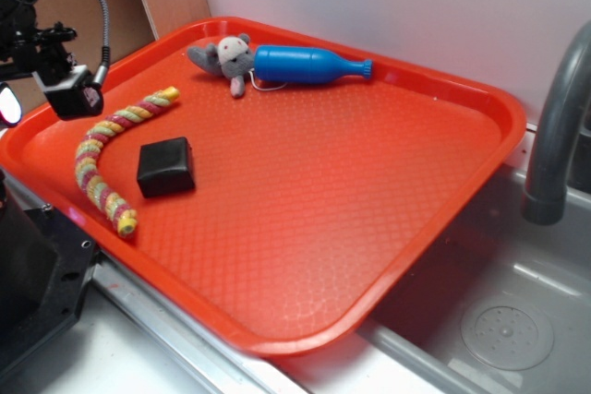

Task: Grab the multicolored rope.

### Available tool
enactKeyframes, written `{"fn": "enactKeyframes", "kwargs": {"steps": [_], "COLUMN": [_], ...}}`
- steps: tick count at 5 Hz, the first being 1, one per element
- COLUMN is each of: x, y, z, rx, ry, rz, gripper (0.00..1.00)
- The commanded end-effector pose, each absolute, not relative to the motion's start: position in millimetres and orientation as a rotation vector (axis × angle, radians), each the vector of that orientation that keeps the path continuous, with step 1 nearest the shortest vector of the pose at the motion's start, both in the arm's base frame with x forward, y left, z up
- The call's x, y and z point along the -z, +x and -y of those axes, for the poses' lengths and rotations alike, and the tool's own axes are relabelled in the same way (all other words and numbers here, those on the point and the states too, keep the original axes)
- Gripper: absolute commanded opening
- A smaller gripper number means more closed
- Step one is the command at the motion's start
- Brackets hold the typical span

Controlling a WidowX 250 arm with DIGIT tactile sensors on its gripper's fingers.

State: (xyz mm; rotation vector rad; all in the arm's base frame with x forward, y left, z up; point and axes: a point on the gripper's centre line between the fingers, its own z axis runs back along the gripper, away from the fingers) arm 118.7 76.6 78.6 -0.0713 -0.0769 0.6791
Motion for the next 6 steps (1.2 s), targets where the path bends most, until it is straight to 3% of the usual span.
{"fn": "enactKeyframes", "kwargs": {"steps": [1, 3, 4, 6], "x": [-21, -2, -1, -17], "y": [129, 135, 134, 129], "z": [-110, -99, -95, -87], "rx": [-0.840, -0.834, -0.822, -0.783], "ry": [-0.074, 0.011, 0.057, 0.058], "rz": [0.038, 0.008, -0.006, -0.007], "gripper": [1.00, 0.98, 0.00, 0.00]}}
